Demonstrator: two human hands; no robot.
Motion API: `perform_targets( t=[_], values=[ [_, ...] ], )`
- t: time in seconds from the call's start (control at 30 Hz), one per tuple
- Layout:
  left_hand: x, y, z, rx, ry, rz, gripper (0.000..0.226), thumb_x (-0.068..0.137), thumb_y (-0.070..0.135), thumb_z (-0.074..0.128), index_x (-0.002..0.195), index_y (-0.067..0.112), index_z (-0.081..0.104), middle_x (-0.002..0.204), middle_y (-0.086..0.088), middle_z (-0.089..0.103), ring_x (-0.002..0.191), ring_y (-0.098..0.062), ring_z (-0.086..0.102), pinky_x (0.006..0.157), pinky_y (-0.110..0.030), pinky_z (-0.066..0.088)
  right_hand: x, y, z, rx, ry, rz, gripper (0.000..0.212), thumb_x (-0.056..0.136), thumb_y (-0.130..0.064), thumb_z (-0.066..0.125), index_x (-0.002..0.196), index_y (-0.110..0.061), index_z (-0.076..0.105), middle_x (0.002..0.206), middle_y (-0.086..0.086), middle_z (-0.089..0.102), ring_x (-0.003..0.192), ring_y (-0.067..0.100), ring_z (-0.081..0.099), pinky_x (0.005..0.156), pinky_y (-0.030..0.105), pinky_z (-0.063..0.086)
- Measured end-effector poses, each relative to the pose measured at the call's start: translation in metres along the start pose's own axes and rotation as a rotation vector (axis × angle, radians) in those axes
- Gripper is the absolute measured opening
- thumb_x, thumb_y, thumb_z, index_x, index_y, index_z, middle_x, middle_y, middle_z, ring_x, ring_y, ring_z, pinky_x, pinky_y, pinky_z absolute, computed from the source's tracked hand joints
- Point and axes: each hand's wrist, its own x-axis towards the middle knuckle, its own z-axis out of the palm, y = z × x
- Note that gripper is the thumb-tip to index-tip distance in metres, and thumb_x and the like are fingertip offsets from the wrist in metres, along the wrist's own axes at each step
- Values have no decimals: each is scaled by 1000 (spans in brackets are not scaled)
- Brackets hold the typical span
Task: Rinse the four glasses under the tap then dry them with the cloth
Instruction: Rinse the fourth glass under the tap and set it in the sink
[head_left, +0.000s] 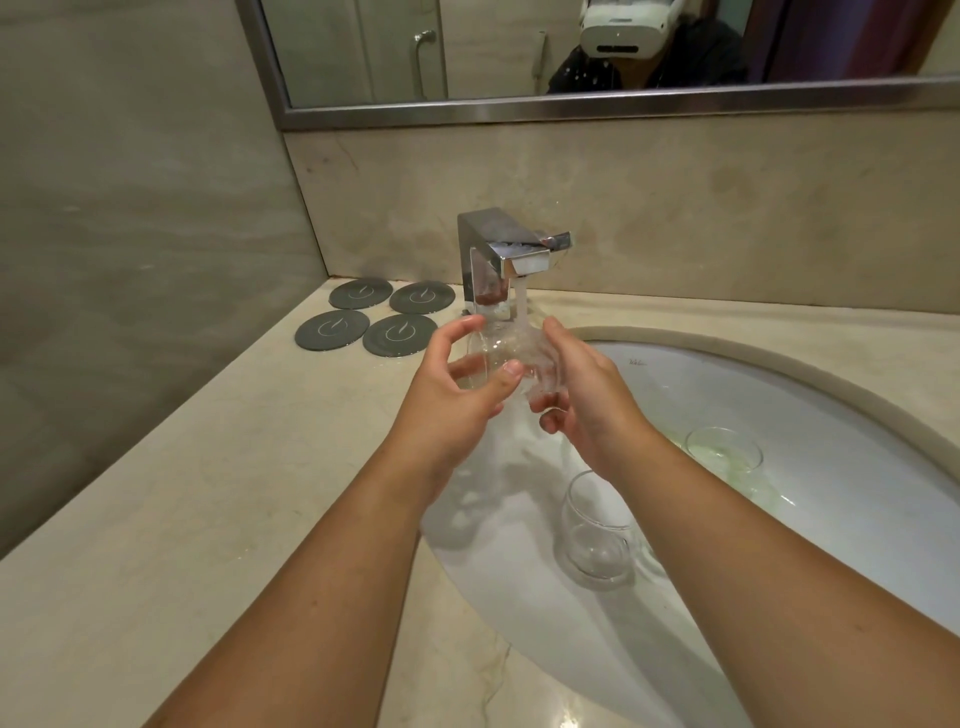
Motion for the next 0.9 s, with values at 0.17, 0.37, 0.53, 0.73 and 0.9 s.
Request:
perform_targets(
  t=[0.17, 0.37, 0.53, 0.73, 0.9],
  values=[
    [0, 2, 1, -44, -18, -31, 65, 73, 36, 88, 128, 52, 59, 142, -9, 62, 136, -20, 61, 101, -37, 59, 1, 1, 0, 35, 40, -62, 37, 99, -42, 71, 118, -10, 71, 94, 7, 72, 50, 17, 54, 47, 28, 39],
    [1, 1, 5, -65, -4, -92, 53, 96, 35, 80, 140, 44, 51, 126, -2, 75, 93, -17, 68, 104, -43, 58, 0, 0, 1, 49, 60, -137, 29, 97, -32, 73, 122, -17, 70, 82, -1, 70, 54, 17, 53, 50, 28, 40],
    [2, 0, 4, -34, 6, -65, 43, 98, 27, 79, 130, 42, 55, 126, -10, 76, 119, -25, 74, 93, -33, 61, 0, -1, 2, 36, 60, -110, 27, 97, -36, 71, 120, -21, 71, 100, 6, 72, 58, 19, 57, 50, 29, 40],
    [-1, 0, 1, 30, -16, -1, 64, 81, 35, 90, 134, 48, 56, 135, -7, 68, 128, -16, 67, 102, -38, 60, -2, -2, 2, 51, -26, 28, 42, 100, -55, 65, 117, -18, 73, 86, 0, 72, 53, 15, 53, 47, 26, 35],
    [-1, 4, 4, -23, -22, -46, 70, 75, 37, 87, 134, 52, 53, 135, -2, 70, 127, -15, 68, 105, -38, 57, -1, 0, 2, 84, 27, -62, 35, 99, -45, 71, 113, -13, 71, 88, 4, 71, 51, 15, 51, 48, 27, 37]
  ],
)
